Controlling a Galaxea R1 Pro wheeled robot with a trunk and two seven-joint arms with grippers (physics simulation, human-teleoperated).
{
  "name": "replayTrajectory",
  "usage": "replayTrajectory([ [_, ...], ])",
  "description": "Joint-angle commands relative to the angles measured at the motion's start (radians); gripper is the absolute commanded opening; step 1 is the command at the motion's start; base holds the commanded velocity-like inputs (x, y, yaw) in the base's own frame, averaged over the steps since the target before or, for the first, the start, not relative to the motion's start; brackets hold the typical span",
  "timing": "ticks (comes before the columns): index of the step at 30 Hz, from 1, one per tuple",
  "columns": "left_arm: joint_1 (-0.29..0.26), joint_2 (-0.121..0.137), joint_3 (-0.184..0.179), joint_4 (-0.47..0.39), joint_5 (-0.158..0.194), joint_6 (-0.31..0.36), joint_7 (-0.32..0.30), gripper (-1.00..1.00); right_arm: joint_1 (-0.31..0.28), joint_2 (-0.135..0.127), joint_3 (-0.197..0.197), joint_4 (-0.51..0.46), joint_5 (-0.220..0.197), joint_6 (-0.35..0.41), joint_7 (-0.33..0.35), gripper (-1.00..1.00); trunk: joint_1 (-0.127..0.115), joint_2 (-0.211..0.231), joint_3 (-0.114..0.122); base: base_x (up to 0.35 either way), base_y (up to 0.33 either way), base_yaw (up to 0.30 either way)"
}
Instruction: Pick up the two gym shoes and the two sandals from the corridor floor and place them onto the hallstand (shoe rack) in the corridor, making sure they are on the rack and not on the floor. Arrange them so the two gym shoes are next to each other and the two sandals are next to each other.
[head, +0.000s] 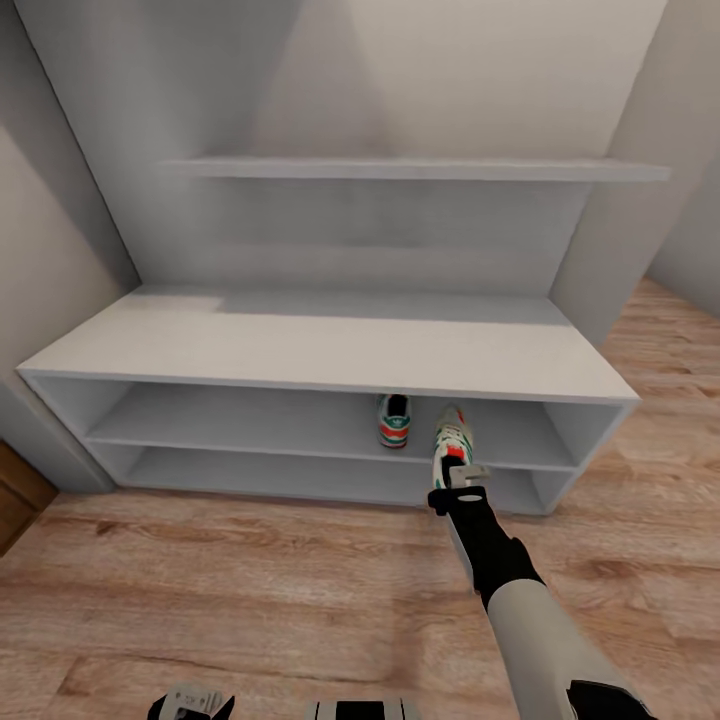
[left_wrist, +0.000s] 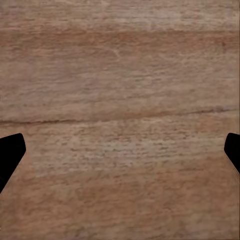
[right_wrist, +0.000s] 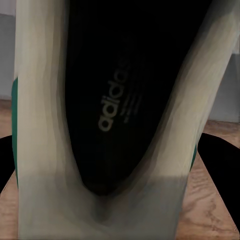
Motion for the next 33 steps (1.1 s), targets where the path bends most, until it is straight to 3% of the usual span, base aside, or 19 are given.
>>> replayTrajectory([
  [1,-0.001,-0.001,0.008,0.001,-0.011,-0.005,-0.007,1.0,0.0,0.001,-0.003,-0.002,0.006,0.005,0.0,-1.0,0.0,0.0,-0.001,0.31,0.0,0.0],
  [33,-0.001,0.001,0.013,0.003,-0.009,-0.004,-0.006,1.0,0.0,0.001,-0.003,-0.003,0.006,0.005,0.0,-1.0,0.0,0.0,-0.001,0.158,0.0,0.0],
])
